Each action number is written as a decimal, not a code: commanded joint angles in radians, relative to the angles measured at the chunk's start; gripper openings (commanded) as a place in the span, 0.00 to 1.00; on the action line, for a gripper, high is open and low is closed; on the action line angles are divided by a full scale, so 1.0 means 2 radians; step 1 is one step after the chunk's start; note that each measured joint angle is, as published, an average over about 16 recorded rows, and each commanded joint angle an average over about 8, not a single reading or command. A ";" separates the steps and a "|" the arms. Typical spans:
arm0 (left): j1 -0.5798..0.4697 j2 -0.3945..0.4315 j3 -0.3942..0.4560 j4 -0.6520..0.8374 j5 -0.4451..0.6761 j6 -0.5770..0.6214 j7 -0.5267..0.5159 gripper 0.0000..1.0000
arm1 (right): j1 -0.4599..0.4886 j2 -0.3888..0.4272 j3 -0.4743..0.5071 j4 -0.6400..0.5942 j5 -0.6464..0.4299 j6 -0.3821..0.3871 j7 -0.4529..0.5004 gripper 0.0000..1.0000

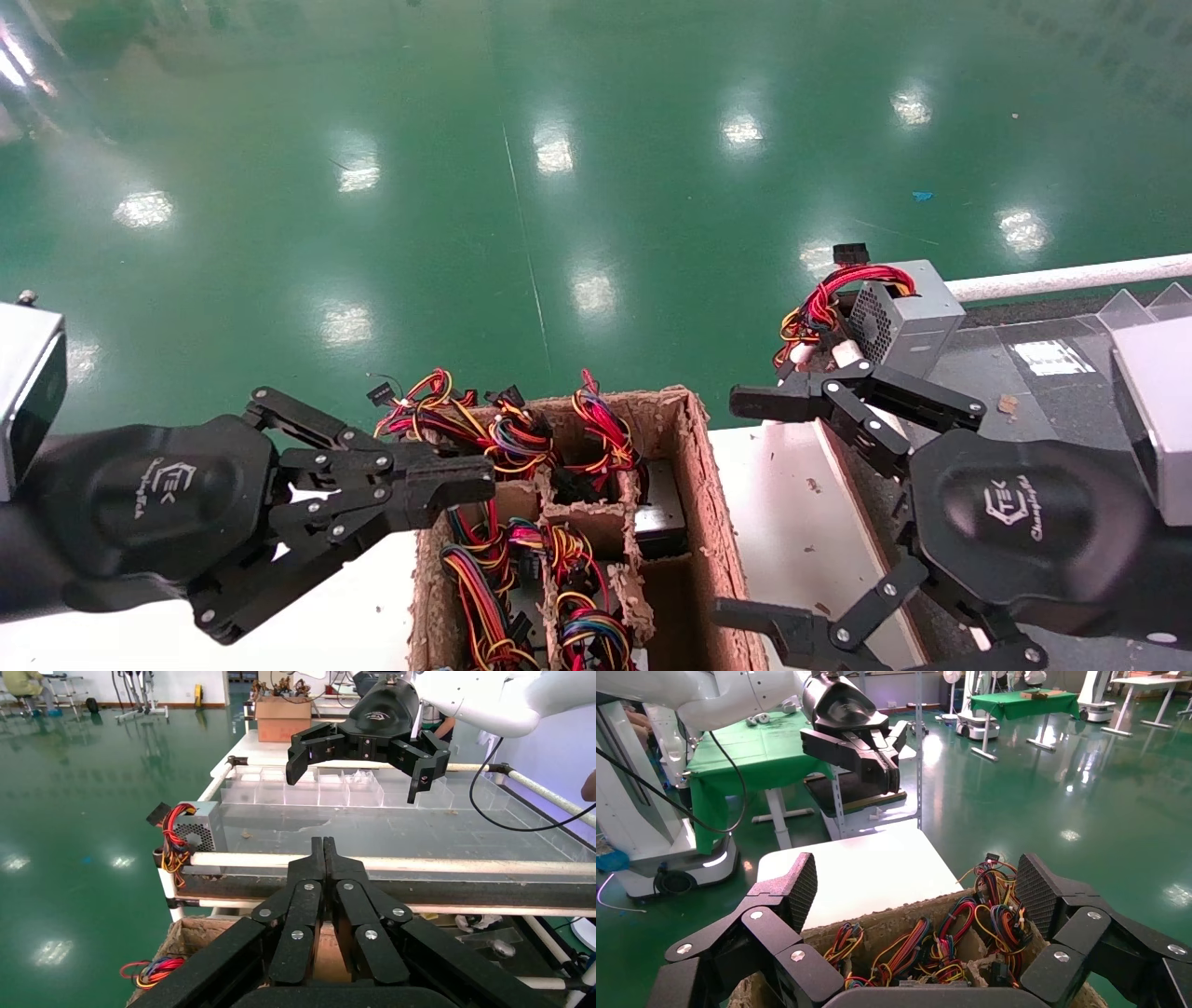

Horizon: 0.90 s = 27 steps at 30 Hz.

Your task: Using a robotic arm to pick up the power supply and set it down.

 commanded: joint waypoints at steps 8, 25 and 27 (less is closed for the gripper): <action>0.000 0.000 0.000 0.000 0.000 0.000 0.000 1.00 | 0.000 0.000 0.000 0.000 0.000 0.000 0.000 1.00; 0.000 0.000 0.000 0.000 0.000 0.000 0.000 1.00 | 0.015 -0.010 -0.022 -0.011 -0.066 0.048 0.013 1.00; 0.000 0.000 0.000 0.000 0.000 0.000 0.000 1.00 | 0.023 -0.018 -0.033 -0.015 -0.093 0.063 0.020 1.00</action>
